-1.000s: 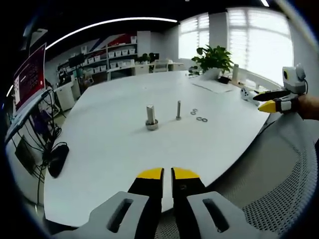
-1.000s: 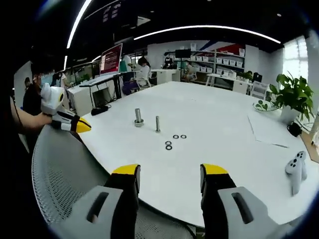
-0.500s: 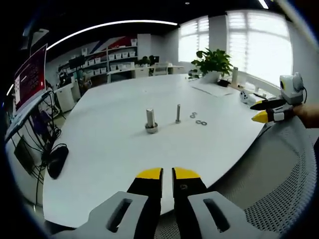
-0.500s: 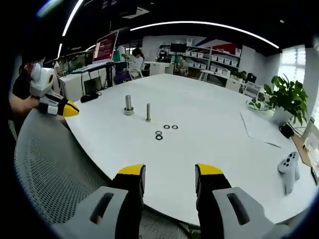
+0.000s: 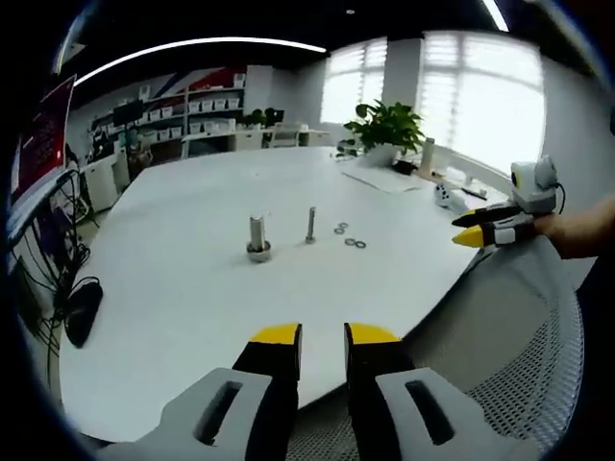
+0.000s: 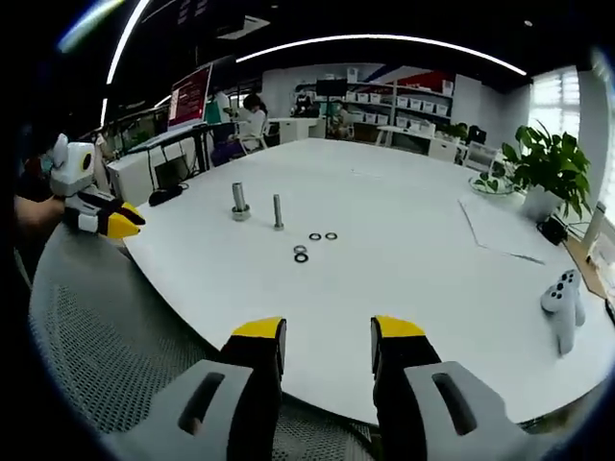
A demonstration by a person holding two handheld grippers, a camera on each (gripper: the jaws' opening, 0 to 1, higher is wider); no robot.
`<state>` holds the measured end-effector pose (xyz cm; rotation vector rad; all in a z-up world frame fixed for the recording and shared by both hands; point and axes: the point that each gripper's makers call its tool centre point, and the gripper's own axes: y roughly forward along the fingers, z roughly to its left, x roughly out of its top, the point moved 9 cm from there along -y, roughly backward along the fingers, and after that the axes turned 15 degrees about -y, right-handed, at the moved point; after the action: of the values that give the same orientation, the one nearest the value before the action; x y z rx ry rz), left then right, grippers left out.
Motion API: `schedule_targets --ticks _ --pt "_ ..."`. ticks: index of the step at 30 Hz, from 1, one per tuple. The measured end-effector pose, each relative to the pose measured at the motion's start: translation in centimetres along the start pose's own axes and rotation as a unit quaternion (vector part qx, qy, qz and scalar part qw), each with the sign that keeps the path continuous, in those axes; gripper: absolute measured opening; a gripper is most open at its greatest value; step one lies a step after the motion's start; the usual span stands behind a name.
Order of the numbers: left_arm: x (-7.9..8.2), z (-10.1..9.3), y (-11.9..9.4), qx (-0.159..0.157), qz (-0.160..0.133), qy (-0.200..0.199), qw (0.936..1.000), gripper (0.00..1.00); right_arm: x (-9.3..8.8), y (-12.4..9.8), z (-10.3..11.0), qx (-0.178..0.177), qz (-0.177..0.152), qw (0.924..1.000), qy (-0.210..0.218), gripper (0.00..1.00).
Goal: Place the washer onto the threaded stud by aligning its center hole with the stud, sliding it down to the base, and recovering from edge contact or off-axis alignment until the washer reaches the visible bottom stop.
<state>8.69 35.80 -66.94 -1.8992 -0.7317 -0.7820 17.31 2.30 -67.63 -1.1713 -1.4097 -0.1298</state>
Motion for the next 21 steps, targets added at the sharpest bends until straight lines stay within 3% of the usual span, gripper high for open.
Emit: schedule_targets --ticks 4,6,12,13,15,17,21 --pt "1.4 -0.8 -0.5 -0.019 -0.036 0.003 0.9992 0.18 0.0 0.0 0.0 0.000 -0.001 1.0000 0.000 0.37" --pt "2.0 -1.0 -0.7 -0.013 -0.038 0.009 0.9991 0.20 0.0 0.0 0.0 0.001 0.001 1.0000 0.001 0.37" --pt "5.0 -2.5 -0.6 -0.025 -0.032 0.117 0.9923 0.23 0.0 0.0 0.1 0.003 0.000 1.0000 0.001 0.37" --pt "5.7 -2.8 -0.5 -0.030 -0.036 0.150 0.9877 0.25 0.0 0.0 0.1 0.002 0.001 1.0000 0.000 0.37" --pt "6.5 -3.6 -0.3 -0.046 -0.050 0.174 0.9823 0.25 0.0 -0.1 0.1 0.002 -0.002 1.0000 0.001 0.37" --pt "7.0 -4.0 0.2 -0.045 -0.047 0.165 0.9841 0.25 0.1 -0.2 0.1 0.000 -0.015 0.9999 0.009 0.37" --pt "7.9 -4.9 1.4 -0.059 -0.039 0.153 0.9856 0.23 0.0 -0.1 0.2 0.006 -0.001 1.0000 0.004 0.37"
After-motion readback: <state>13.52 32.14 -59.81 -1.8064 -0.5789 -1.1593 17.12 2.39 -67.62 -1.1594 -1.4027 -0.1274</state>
